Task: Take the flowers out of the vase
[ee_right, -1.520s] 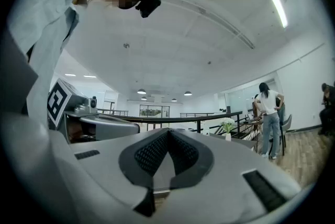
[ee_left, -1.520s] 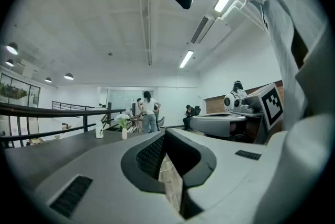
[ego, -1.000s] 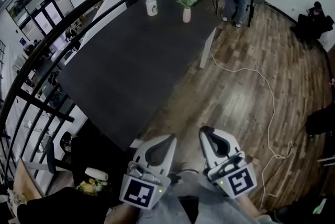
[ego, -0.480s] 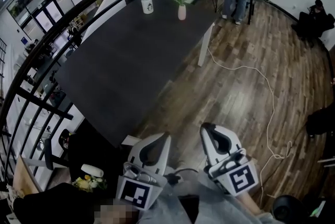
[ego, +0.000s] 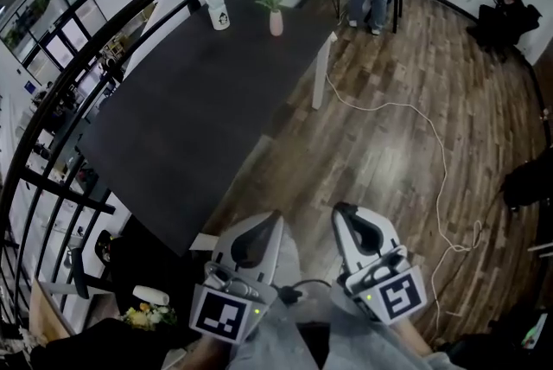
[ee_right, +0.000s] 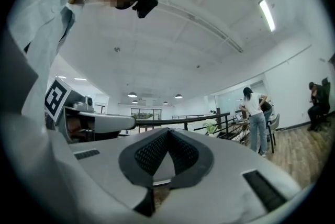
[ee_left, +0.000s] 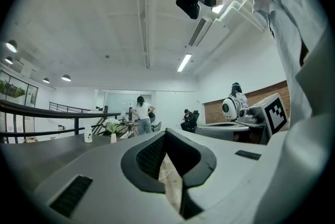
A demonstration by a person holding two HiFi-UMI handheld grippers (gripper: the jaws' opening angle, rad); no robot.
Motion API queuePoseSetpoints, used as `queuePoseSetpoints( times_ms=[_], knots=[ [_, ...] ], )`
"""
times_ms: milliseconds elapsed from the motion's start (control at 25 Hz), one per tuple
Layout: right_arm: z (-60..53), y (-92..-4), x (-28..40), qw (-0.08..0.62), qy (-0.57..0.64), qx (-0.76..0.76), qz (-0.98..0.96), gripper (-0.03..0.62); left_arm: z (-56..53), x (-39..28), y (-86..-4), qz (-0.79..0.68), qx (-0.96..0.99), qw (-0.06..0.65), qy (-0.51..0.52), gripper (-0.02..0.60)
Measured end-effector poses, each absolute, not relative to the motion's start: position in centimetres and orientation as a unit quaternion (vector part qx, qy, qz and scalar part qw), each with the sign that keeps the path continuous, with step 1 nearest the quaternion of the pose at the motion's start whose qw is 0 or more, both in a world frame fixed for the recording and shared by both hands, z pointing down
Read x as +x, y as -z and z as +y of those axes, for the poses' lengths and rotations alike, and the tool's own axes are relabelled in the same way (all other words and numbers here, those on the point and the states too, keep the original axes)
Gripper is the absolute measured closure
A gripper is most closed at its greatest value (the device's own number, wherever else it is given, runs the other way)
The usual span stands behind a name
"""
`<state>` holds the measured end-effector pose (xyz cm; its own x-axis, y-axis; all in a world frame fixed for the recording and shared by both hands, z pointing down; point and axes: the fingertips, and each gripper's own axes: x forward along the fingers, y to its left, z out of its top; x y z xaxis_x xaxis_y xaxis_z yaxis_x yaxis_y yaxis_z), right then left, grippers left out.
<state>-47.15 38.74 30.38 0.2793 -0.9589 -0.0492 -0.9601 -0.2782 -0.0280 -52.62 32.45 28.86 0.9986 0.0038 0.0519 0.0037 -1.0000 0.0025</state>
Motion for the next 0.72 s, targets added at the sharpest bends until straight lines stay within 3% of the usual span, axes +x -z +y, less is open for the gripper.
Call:
queuePoseSetpoints(
  times_ms=[720],
  knots=[
    [31.7,-30.3,-36.7,0.009,-0.005,-0.829,0.559,0.595,25.9,-41.4,-29.6,0.071,0.997,-0.009,-0.033,0.584]
  ],
)
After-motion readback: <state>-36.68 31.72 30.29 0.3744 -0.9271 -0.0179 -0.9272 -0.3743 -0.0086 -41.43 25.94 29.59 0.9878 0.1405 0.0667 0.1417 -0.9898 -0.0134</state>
